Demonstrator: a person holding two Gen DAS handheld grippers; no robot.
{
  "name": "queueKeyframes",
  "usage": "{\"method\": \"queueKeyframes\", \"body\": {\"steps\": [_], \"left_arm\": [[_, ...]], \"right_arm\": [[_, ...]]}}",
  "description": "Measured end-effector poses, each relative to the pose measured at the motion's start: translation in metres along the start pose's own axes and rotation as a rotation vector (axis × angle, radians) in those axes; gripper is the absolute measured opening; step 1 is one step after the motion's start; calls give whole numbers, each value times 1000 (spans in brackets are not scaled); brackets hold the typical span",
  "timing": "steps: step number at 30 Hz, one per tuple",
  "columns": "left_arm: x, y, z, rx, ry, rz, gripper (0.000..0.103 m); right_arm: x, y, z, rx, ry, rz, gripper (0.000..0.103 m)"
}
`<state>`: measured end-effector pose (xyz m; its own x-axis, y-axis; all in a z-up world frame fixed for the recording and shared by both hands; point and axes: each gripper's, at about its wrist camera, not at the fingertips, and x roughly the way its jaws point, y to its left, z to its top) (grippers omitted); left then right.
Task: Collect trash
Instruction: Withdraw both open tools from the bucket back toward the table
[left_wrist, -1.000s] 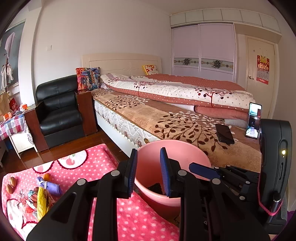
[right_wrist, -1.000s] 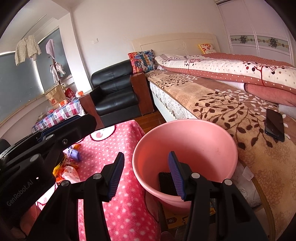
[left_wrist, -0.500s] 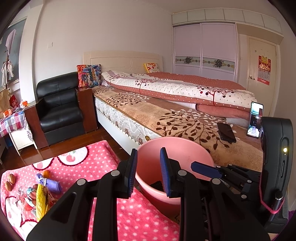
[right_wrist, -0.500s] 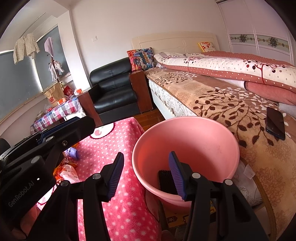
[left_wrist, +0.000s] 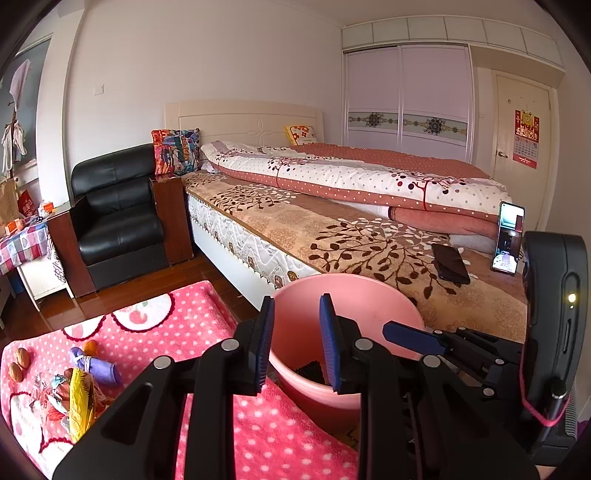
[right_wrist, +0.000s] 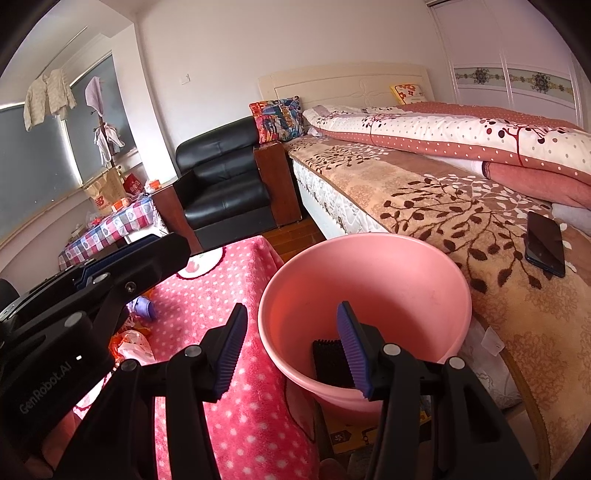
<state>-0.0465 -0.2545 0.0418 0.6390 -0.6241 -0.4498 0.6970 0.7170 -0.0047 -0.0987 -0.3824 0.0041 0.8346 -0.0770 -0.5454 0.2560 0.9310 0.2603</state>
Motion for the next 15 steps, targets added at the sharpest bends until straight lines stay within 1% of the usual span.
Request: {"method": "queueKeyframes", "body": {"steps": [7,15], "left_arm": [[2,1,1,-8,2,2,25],[0,9,-1,-22,2,11,25]], "right_arm": [[-1,-1,0,-4,0,-2,50],[0,9,2,-22,7,0,50]]}}
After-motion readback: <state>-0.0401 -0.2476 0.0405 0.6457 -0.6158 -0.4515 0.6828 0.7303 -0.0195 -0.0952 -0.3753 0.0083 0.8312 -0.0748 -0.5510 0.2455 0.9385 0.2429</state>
